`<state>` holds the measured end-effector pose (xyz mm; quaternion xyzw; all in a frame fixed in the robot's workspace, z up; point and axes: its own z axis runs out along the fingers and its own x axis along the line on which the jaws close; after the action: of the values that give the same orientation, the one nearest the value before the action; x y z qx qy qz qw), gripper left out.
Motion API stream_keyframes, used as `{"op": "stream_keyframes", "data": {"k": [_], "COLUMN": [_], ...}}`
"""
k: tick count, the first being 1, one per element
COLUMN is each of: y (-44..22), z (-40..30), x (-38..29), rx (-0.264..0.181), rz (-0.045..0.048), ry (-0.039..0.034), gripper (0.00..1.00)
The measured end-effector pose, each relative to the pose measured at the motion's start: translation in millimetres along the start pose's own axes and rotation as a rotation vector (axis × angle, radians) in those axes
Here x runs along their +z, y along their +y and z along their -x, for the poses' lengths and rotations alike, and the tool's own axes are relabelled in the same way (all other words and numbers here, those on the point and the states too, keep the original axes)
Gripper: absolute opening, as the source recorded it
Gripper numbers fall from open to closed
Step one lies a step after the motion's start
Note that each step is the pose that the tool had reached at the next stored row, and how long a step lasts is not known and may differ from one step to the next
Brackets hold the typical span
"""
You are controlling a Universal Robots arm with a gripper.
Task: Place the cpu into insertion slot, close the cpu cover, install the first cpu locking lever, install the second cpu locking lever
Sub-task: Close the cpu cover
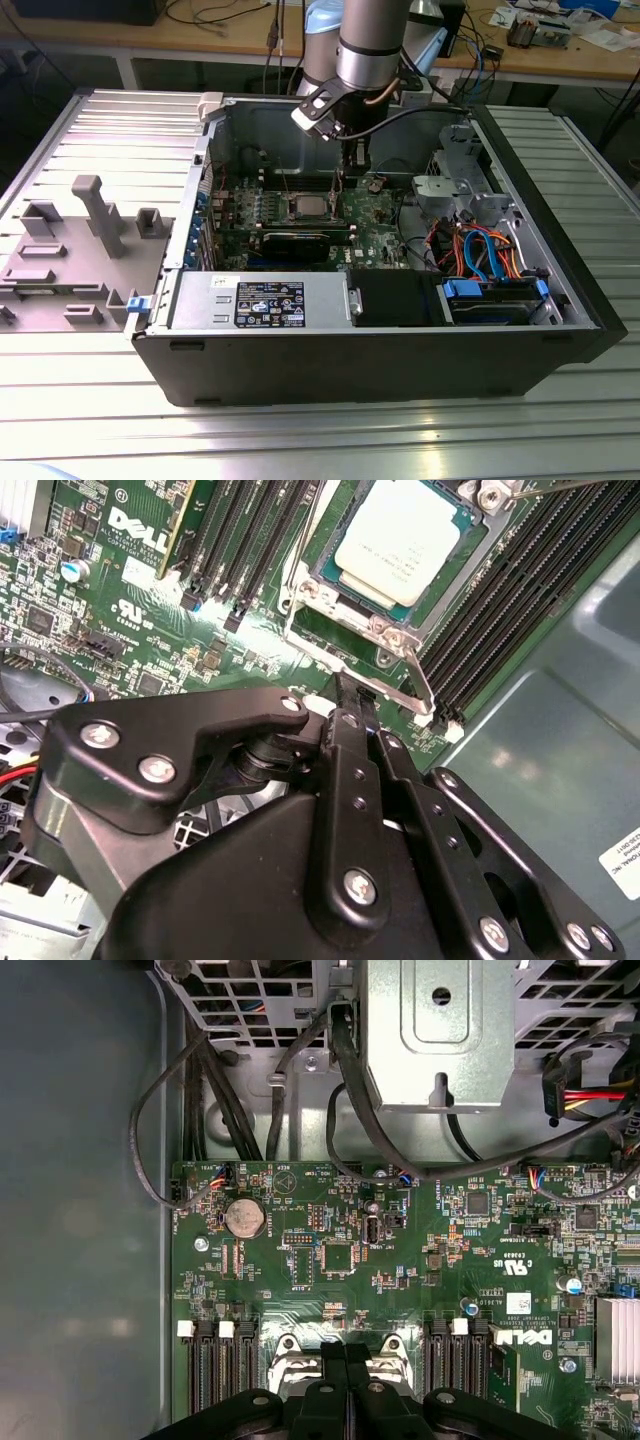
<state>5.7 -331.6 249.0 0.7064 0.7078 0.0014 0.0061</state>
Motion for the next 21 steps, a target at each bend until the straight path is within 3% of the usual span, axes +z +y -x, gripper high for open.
{"op": "stream_keyframes", "data": {"k": [10, 21], "y": [-0.7, -9.7], "z": [2.6, 2.9], "x": [0.3, 0.8], "rx": [0.0, -0.001], "rz": [-0.0001, 0.0], "ry": [-0.0001, -0.0001], "gripper": [0.11, 0.11]}}
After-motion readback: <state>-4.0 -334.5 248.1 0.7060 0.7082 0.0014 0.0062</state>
